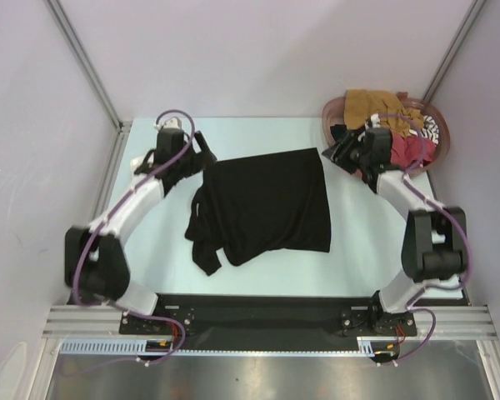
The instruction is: Fold and stack the tank tops
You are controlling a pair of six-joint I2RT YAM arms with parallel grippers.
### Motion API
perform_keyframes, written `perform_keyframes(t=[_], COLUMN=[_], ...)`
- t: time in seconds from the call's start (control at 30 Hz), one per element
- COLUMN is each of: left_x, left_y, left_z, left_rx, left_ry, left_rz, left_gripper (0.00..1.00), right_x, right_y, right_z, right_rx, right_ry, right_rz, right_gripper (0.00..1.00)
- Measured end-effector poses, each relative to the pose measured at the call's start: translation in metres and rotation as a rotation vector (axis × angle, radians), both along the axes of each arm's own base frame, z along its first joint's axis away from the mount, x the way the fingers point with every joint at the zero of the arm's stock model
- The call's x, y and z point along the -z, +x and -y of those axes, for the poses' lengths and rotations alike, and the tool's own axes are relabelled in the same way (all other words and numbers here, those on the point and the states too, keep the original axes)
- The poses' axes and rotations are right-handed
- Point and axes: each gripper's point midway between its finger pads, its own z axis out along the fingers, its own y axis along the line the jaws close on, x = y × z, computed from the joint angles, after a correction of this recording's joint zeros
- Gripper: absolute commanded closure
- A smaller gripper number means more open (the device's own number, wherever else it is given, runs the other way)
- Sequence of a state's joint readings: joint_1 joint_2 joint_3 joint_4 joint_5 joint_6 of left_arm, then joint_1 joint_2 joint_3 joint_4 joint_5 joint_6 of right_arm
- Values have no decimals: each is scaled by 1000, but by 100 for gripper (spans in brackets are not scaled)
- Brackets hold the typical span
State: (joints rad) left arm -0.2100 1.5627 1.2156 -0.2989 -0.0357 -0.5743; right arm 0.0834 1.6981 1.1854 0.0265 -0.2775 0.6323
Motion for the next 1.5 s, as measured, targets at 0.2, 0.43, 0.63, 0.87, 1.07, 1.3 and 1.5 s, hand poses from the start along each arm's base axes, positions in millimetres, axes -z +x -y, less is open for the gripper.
perform_keyframes(t=[0.2, 0.43, 0.63, 0.87, 1.07, 1.3, 1.5], left_x=[-12, 55, 59, 67, 71, 76, 99], left_y=[-97, -160, -159, -154, -150, -146, -135], left_z=[38, 5, -4, -21, -35, -44, -48], left_rx=[148, 82, 39, -23, -68, -100, -129], left_ry=[-60, -29, -37, -53, -62, -64, -60], left_rz=[113, 4, -4, -26, -38, -31, -79], left_gripper=[6, 6, 6, 7, 7, 9, 17], right_x=[27, 69, 96, 131, 147, 149, 152], right_y=[-101, -193, -229, -256, -263, -259, -257], right_z=[-2, 13, 19, 5, -1, -7, -2], right_rx=[-26, -9, 78, 72, 97, 122, 158], right_ry=[-21, -97, -141, -198, -232, -241, -253], right_rz=[-65, -161, -289, -427, -490, -483, -494], right_gripper=[53, 53, 51, 53, 58, 76, 100])
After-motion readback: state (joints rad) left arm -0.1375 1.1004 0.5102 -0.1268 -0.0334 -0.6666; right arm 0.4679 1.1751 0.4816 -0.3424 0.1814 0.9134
